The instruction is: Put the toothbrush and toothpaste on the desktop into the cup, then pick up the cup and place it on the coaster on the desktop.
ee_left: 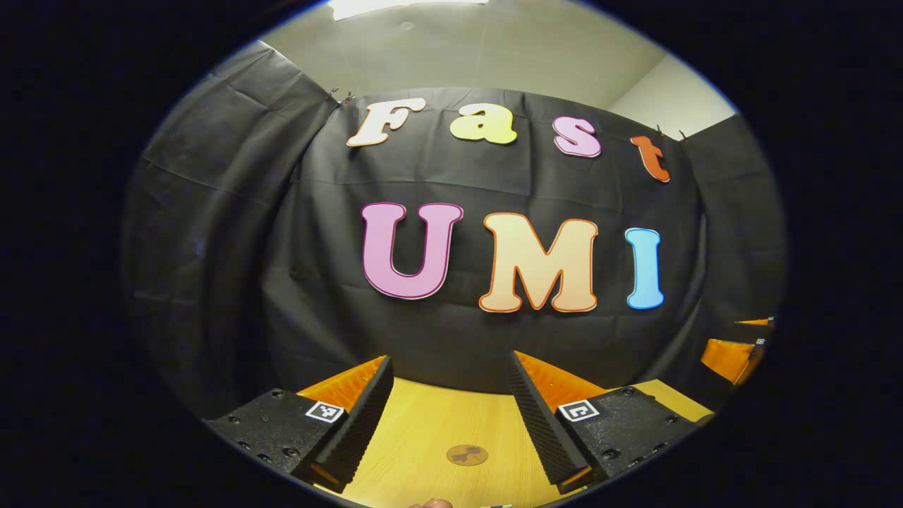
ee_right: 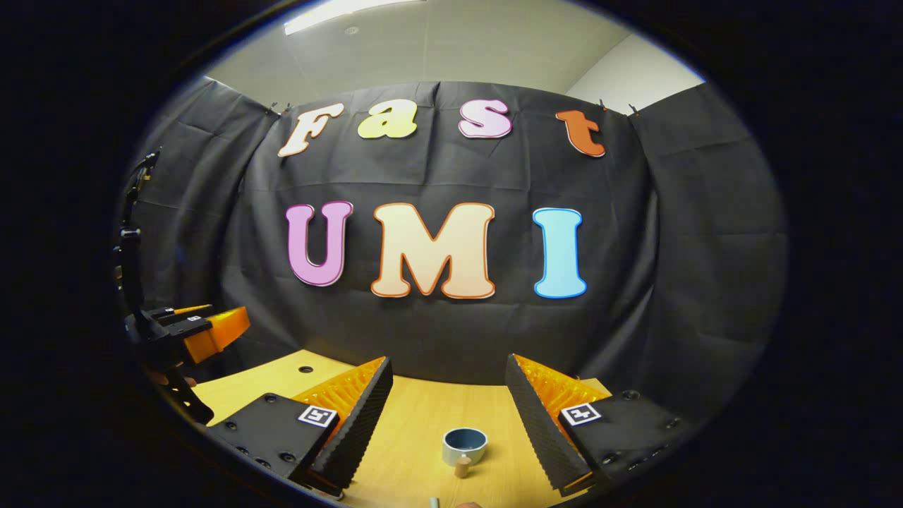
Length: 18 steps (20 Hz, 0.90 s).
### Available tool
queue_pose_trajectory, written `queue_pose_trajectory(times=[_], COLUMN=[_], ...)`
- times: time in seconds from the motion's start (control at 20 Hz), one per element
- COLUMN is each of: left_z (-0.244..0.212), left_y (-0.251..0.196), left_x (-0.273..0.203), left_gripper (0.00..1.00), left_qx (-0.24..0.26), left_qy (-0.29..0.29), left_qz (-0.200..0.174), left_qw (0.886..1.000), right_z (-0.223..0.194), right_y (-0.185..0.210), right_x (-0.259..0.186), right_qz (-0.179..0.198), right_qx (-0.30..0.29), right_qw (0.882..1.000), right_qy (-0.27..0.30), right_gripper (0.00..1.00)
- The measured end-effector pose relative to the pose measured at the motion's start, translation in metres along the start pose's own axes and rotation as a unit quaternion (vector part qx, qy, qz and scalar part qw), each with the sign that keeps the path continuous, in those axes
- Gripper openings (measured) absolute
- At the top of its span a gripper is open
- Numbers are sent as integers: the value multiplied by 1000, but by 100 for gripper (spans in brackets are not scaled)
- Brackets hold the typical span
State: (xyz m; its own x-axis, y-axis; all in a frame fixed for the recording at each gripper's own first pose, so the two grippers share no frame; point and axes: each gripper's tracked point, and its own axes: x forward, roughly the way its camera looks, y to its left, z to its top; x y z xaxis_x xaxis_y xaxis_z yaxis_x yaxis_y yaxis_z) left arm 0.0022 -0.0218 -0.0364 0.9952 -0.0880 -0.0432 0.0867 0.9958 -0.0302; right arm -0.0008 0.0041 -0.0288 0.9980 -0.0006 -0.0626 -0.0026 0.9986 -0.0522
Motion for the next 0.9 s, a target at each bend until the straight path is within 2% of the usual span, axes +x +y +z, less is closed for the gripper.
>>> queue_pose_trajectory(times=[0.2, 0.3, 0.5, 0.9], left_z=[-8, -15, -25, -47], left_y=[-10, -14, -18, -15], left_x=[-2, -4, -9, -17], left_gripper=[94, 94, 94, 94], left_qx=[5, 9, 26, 31], left_qy=[9, 20, 32, 61], left_qz=[-16, -22, -30, -31], left_qw=[1000, 1000, 999, 997], right_z=[-11, -27, -74, -186], right_y=[-3, -8, -1, 5], right_x=[4, 7, 8, -9], right_qz=[-4, -8, 12, 40], right_qx=[-2, -13, -18, -31], right_qw=[1000, 999, 996, 967], right_qy=[13, 30, 92, 251], right_gripper=[99, 100, 99, 99])
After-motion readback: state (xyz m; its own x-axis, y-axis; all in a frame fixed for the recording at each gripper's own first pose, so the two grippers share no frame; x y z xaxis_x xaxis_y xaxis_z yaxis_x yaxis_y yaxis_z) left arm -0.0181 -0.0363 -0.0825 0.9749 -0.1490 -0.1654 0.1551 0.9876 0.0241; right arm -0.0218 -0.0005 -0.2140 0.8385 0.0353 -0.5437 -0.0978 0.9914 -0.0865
